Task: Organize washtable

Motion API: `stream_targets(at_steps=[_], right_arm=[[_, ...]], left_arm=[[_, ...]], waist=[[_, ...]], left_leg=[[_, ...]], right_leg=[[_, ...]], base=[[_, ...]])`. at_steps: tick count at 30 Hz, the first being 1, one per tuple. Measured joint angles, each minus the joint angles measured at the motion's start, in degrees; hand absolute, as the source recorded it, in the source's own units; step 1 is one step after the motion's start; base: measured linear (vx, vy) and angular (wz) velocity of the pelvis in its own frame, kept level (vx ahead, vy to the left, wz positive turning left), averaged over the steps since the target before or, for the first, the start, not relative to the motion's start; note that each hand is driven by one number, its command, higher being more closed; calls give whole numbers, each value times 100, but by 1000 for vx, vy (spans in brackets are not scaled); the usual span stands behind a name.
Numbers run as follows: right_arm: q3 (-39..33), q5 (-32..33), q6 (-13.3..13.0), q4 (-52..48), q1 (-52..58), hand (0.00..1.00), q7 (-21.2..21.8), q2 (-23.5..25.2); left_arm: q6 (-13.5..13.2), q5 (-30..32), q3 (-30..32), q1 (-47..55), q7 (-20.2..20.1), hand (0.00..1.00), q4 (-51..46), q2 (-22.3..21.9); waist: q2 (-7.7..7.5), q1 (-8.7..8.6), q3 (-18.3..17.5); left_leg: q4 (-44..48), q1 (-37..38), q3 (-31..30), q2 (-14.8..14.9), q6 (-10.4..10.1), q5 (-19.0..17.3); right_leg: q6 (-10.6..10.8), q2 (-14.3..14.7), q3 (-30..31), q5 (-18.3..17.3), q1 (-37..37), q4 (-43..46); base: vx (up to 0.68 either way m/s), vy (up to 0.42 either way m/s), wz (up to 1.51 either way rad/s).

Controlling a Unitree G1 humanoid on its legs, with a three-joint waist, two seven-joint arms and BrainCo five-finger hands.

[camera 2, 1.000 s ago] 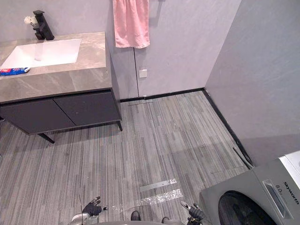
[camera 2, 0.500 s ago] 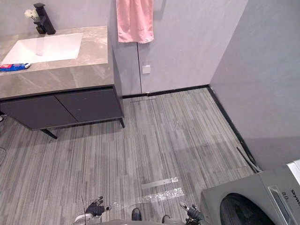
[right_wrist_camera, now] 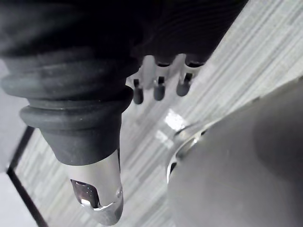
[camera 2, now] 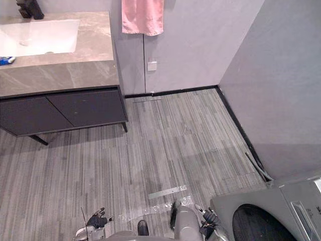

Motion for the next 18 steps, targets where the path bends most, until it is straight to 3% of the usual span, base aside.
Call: stream_targets(at_steps=[1,3,4,5,6,7,8,9,10,14,16,18], right_arm=[[-49,-6,9,17,23,0,-20,-19],[-277,-67,85,13,191,0,-78,-40],[-341,-82,99,14,227,0,-77,-21],[-498,-137,128,21,363,0,-75,104],[-501,-170,124,-4,589,0,-77,166],[-468,-176,124,-46,631,0,-65,64],[-449,-184,118,-72,629,0,-59,-31],[-312,-178,97,-170,550,0,-63,-207],[-274,-174,90,-187,495,0,-70,-209],[-145,-81,87,-272,260,0,-75,105],[-138,15,87,-274,119,0,-75,182],[-154,24,75,-314,35,0,-74,147]], left_arm=[[6,64,7,-2,4,0,26,0],[14,195,220,52,-17,0,14,-53],[11,194,376,144,-23,0,-20,-110],[-15,182,707,314,-24,0,-105,-106],[16,143,965,498,-17,0,-164,-153],[28,57,1204,674,-6,0,-201,-329],[39,17,1294,791,-8,0,-215,-421],[134,-117,1329,952,-25,0,-208,-609],[150,-149,1329,957,-34,0,-203,-633],[24,-513,1430,824,-33,0,-340,-542],[-18,-646,1423,826,-29,0,-362,-564],[-21,-667,1389,817,-30,0,-368,-578]], waist=[[-18,-3,-2],[107,-97,-62],[127,-126,-103],[-60,-124,-184],[-171,-167,-275],[4,-59,-329],[248,21,-337],[519,161,-321],[504,180,-312],[35,347,-153],[16,367,-145],[65,373,-153]], left_leg=[[2,98,-43,-31,-101,-85],[26,351,-157,128,-664,-444],[249,353,-245,192,-784,-524],[1248,42,-181,176,-772,-585],[2749,-425,34,257,-532,-717],[4056,-824,293,597,-284,-663],[4778,-1058,329,904,-46,-479],[6083,-1472,313,1367,66,-76],[6360,-1603,292,1453,59,-84],[6527,-2186,27,1478,-325,-511],[5917,-2703,-83,1373,-397,-614],[4526,-3106,-179,1065,-432,-585]], right_leg=[[-39,0,-21,188,-114,-148],[-452,149,-275,374,-306,180],[-609,231,-375,354,-292,318],[-951,275,-448,583,-131,330],[-1321,462,-479,884,243,55],[-1442,675,-618,514,567,-85],[-1488,882,-494,458,704,-178],[-1550,1255,-100,321,1034,-369],[-1567,1319,40,278,1167,-413],[-1607,1211,770,67,2444,-826],[-1487,1150,960,-182,2798,-943],[-1357,1034,1077,-475,3004,-960]], base=[[552,-6,39],[667,-74,62],[493,-100,68],[699,-229,72],[682,-264,33],[694,-276,-24],[657,-113,-137],[658,-61,-141],[768,-71,-138],[515,-82,-63],[496,71,-54],[410,151,-39]])
